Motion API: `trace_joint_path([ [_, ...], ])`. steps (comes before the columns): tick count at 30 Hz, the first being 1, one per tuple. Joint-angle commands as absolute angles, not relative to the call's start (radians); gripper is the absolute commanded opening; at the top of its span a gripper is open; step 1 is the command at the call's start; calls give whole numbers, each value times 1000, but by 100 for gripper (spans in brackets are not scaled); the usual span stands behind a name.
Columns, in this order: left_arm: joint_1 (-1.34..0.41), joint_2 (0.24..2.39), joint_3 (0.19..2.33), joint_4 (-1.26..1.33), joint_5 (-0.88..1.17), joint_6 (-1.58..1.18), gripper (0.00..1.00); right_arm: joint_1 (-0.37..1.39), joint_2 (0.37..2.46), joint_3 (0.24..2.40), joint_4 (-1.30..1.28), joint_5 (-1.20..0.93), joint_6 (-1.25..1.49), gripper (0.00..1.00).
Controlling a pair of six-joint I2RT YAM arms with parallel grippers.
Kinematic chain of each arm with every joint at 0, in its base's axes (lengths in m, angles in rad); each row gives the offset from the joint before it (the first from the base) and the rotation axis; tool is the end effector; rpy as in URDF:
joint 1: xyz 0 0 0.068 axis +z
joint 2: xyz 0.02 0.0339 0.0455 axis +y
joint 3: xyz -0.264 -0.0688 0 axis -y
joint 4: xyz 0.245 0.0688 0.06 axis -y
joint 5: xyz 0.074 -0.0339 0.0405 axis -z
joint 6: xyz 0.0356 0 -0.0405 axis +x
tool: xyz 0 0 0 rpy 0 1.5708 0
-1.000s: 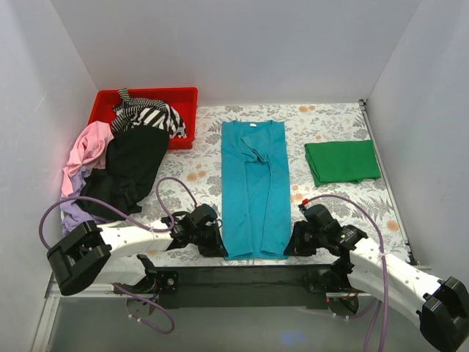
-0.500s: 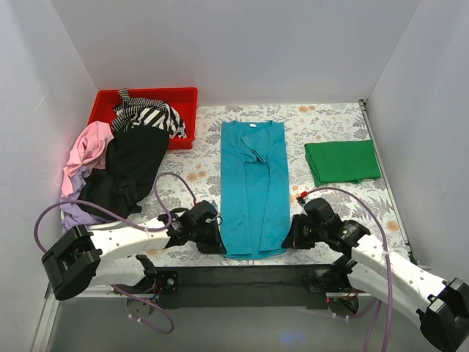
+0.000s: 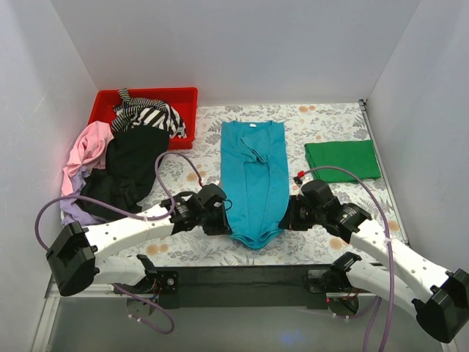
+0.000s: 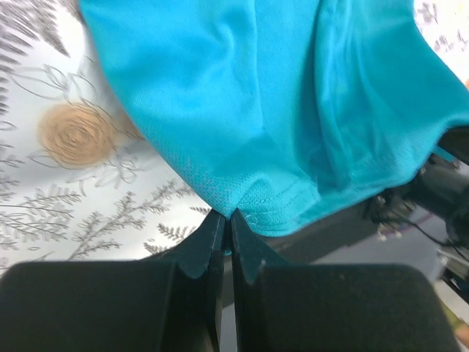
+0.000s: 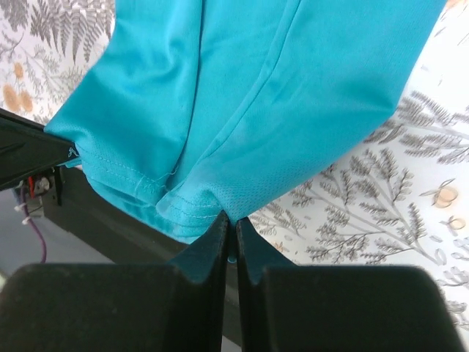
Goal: Fold and stack the t-shirts
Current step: Fold the tshirt
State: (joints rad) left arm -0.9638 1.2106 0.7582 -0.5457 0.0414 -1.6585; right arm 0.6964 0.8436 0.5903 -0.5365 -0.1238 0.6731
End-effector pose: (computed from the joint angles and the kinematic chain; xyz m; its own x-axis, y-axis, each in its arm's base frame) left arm 0.1316 -0.1921 0.2153 -0.7883 -0.6098 0.0821 -0.5506 0.6394 -0.5368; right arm 0.1304 0.1148 0.2298 -0.8644 0.0836 -0.4958 -0.2102 0.8357 0.5074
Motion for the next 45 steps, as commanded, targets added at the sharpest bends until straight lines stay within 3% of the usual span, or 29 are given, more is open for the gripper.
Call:
trace_joint_path([
  [1, -960, 1238, 859, -612, -112, -1623, 0, 701, 888, 689, -546, -38, 609, 12],
  [8, -916, 1373, 1001, -597, -230, -1549, 16, 701, 1043, 813, -535, 121, 503, 14],
  [17, -801, 1499, 1114, -569, -241, -1468, 11, 654, 1229, 971, -511, 196, 385, 11],
  [30, -670, 1644, 1201, -497, -180, -1368, 6, 479, 1422, 1068, -436, 38, 288, 8],
  [45, -575, 1795, 1310, -456, -152, -1315, 4, 402, 1646, 1198, -417, -55, 238, 6],
])
